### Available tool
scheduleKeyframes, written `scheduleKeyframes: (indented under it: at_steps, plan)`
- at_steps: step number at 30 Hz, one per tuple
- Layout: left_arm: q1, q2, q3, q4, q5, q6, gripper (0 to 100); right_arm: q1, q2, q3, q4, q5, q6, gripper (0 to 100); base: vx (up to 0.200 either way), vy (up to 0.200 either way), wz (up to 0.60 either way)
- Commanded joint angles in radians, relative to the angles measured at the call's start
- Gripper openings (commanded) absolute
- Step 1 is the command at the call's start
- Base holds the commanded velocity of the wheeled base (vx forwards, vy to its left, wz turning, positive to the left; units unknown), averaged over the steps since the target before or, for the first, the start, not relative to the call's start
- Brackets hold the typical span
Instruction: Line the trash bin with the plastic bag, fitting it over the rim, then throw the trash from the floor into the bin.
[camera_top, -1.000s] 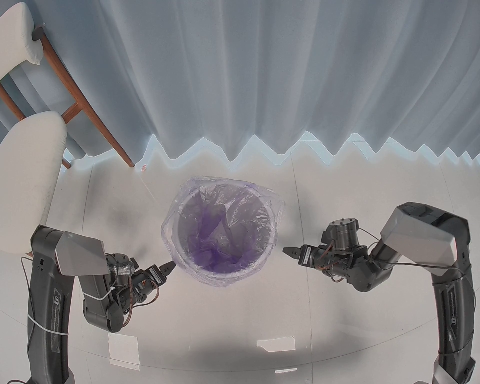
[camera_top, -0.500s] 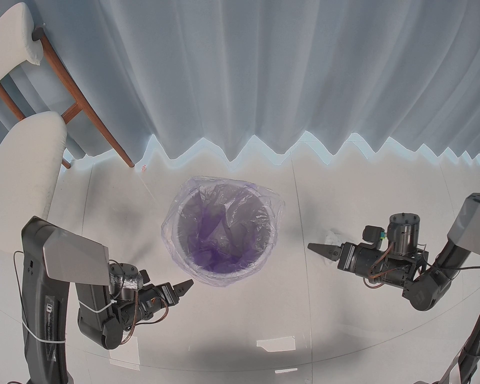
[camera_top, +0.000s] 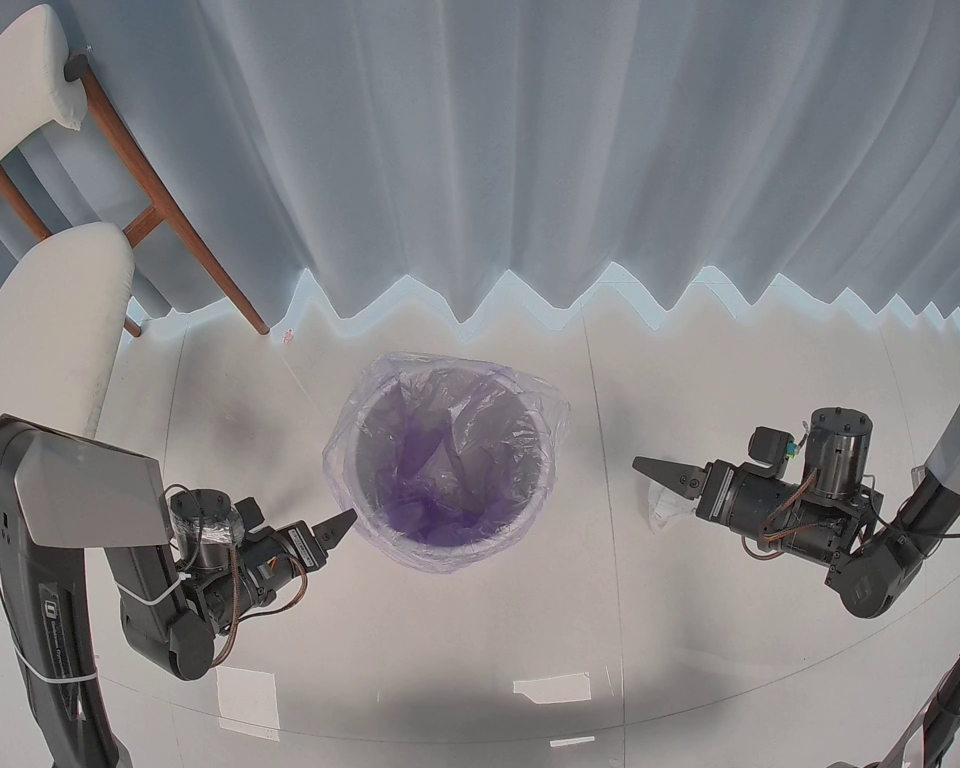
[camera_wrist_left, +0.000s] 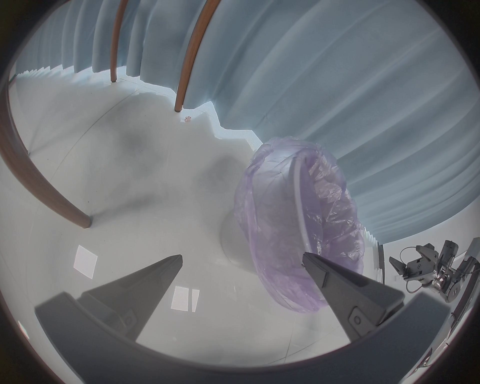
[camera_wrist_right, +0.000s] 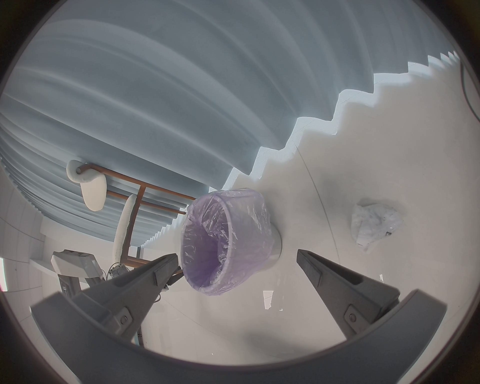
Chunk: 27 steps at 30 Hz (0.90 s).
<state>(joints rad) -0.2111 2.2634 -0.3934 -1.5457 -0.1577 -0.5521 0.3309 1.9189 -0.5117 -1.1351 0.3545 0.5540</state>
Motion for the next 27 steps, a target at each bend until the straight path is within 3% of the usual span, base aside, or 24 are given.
scheduleKeyframes:
  at_steps: [1,8,16,27]
  plan:
    - [0.006,0.03,-0.012,-0.001,0.0,0.0,100,-0.001,-0.005,-0.001,0.0,0.001,0.001,100,0.0,0.0,0.0]
    - [0.032,0.09,-0.082,-0.001,0.004,-0.014,100,0.002,0.002,0.001,-0.006,0.001,0.001,100,0.0,0.0,0.0]
    - [0.024,0.107,-0.11,-0.001,0.0,-0.088,100,0.005,0.009,0.004,-0.031,0.001,0.004,100,0.0,0.0,0.0]
    - [0.007,0.192,-0.196,-0.001,0.009,-0.1,100,0.028,0.025,0.007,-0.032,0.001,0.003,100,0.0,0.0,0.0]
